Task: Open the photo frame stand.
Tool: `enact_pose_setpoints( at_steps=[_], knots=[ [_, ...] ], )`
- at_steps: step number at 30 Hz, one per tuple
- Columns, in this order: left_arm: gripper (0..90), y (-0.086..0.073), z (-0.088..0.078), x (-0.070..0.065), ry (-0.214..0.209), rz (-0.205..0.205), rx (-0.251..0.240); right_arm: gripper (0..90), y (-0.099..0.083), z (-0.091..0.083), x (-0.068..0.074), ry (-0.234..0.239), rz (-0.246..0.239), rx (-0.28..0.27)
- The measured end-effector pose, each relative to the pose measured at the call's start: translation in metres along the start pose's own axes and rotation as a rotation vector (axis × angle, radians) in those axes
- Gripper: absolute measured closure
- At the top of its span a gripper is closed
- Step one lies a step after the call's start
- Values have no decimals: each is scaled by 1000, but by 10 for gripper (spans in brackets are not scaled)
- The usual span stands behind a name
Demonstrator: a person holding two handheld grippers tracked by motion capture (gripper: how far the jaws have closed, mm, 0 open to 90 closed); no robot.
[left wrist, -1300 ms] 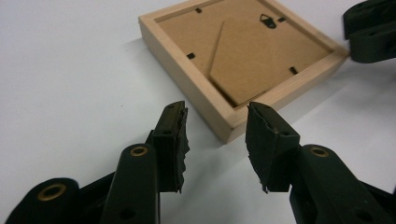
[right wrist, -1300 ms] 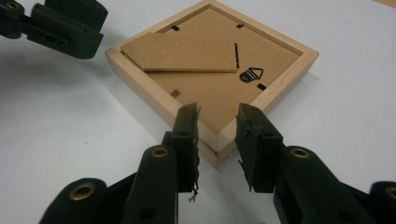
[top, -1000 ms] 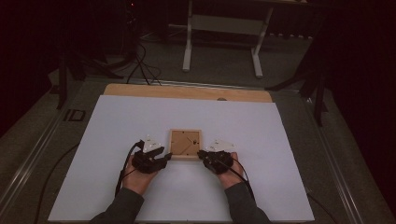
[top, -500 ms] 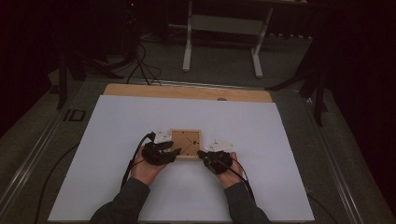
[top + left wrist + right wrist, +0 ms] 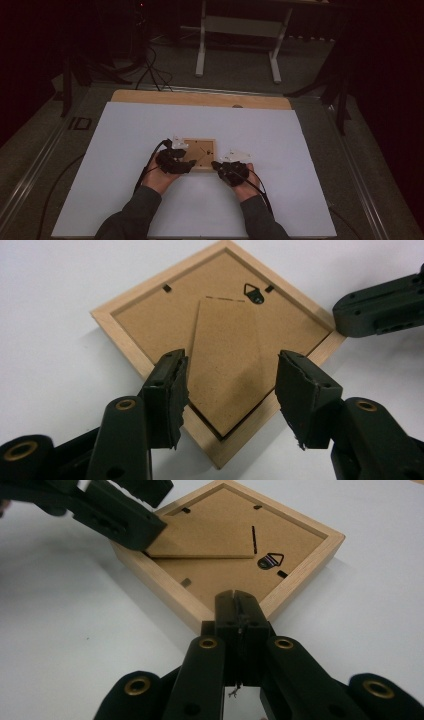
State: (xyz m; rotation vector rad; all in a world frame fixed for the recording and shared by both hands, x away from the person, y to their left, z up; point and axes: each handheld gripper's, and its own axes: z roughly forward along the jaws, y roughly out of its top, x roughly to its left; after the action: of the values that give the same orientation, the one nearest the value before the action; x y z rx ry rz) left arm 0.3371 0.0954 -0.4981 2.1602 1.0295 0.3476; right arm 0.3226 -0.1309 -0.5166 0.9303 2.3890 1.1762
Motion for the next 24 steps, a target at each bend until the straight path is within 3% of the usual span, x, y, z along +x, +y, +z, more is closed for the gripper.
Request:
enact_pose_setpoints(
  at_steps=[9,24],
  knots=[
    [453,8,8,-2,7,39,36,894,0,0,0,1,1,0],
    [506,11,13,1,12,60,88,894,0,0,0,2,3,-2]
  ],
)
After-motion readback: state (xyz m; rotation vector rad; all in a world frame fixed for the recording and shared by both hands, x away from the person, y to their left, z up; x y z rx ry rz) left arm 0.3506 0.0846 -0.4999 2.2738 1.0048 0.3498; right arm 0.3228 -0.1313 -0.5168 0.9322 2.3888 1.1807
